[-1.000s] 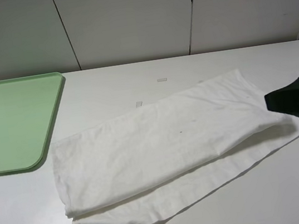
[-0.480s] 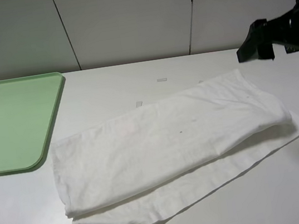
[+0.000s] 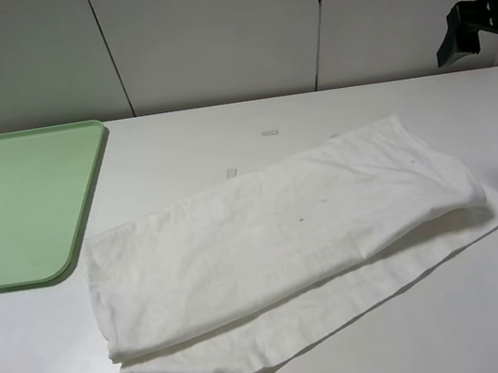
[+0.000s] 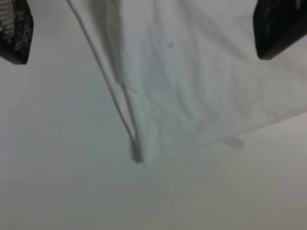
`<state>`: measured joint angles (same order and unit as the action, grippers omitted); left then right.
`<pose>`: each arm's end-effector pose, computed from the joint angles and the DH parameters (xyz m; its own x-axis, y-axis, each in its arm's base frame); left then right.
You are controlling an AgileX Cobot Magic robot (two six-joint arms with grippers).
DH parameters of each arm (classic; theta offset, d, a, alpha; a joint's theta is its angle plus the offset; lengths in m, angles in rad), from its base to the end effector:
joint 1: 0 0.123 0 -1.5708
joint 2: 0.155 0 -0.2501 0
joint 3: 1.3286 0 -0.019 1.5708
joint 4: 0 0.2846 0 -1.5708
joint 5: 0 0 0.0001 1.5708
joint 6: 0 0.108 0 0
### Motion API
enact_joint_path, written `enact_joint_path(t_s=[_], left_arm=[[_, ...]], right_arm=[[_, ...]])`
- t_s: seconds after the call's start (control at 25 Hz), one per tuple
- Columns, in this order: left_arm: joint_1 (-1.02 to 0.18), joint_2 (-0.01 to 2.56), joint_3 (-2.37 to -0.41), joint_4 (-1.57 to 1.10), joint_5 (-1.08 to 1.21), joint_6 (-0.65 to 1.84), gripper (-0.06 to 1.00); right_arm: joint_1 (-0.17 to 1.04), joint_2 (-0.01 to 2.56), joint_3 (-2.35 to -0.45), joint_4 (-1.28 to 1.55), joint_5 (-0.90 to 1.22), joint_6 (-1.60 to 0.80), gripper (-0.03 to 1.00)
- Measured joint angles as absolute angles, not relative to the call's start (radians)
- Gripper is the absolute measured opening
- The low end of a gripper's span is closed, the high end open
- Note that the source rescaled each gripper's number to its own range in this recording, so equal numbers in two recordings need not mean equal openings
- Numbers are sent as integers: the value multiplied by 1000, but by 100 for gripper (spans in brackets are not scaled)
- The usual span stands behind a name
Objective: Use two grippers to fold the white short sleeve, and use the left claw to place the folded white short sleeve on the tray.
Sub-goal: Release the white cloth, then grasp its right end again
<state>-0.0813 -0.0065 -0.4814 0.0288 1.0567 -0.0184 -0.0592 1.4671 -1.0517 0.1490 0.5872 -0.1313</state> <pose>0.0768 -0.0035 0.2807 -0.4618 0.0334 -0.8864 0.0571 0.9983 0.0079 0.3542 -0.0121 0.2140 -0.7883 0.0398 -0.6140 0.0031 0.9982 0.0607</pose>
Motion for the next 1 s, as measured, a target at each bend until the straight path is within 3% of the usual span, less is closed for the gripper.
enact_joint_path(t_s=[0.44,1.0], left_arm=[[-81,-6,-481,29,1057,-18,97],[-81,-6,-481,29,1058,-18,97]], right_arm=[[-190,1561,-1067,152,562,-231,100],[-206,1692,-1111,316,525,-391,100]])
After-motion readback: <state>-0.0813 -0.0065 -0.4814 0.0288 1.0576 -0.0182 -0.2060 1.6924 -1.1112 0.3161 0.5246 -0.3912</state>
